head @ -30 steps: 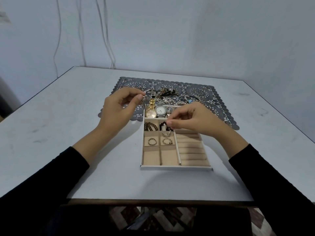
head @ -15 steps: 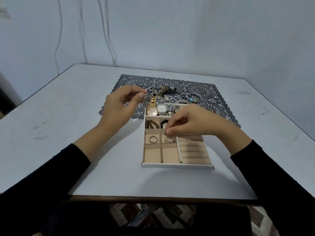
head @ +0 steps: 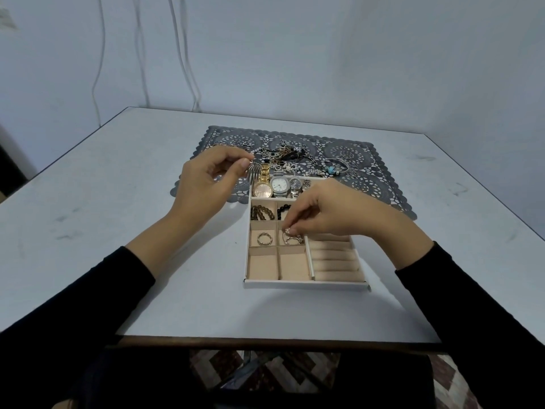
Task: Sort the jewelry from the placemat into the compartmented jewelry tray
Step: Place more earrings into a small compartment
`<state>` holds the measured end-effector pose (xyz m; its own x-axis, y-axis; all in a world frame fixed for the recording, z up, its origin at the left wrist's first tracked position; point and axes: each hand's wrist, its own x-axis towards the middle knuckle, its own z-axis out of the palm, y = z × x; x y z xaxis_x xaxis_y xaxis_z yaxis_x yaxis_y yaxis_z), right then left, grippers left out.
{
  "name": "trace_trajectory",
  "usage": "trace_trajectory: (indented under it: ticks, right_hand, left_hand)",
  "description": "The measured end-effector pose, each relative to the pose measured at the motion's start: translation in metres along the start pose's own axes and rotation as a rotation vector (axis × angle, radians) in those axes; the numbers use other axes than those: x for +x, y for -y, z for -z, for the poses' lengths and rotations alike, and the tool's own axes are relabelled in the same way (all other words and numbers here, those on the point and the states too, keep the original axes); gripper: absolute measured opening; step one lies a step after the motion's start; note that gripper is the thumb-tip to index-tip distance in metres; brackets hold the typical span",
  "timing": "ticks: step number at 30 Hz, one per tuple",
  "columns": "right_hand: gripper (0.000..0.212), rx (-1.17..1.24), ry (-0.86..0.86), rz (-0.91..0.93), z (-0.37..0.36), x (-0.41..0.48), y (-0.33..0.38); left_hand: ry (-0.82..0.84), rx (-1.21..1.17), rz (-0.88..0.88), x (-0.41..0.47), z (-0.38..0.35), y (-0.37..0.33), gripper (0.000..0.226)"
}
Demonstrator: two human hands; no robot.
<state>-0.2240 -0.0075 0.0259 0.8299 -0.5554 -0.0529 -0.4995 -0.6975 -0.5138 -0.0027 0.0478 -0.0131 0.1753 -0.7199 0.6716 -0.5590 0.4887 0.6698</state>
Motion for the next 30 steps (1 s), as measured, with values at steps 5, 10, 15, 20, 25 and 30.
trace_trajectory:
  ticks: [5,10,15,20,25,30]
  right_hand:
    - [0.016,-0.063,-0.04,0.004,-0.004,0.001,0.001]
    - [0.018,-0.135,-0.036,0.027,-0.007,0.004,-0.001]
    - [0.019,0.031,-0.071,0.028,-0.002,-0.005,-0.005]
    - [0.021,0.343,-0.317,0.019,0.0,-0.015,-0.023]
    - [0.025,0.356,-0.667,-0.095,-0.01,-0.019,-0.048]
    - [0.042,0.086,-0.69,-0.224,-0.02,-0.027,-0.071]
  left_hand:
    - [-0.003,-0.005,0.017,-0.001,0.0,0.0,0.012]
    - [0.0,-0.015,0.016,-0.001,0.0,-0.002,0.013]
    - [0.004,-0.014,0.015,-0.001,0.001,-0.003,0.013]
    - [0.015,-0.035,0.022,-0.003,0.0,-0.006,0.012]
    - [0.041,-0.032,0.021,-0.004,-0.002,-0.008,0.013]
    - [0.066,-0.042,0.051,-0.006,-0.005,-0.007,0.013]
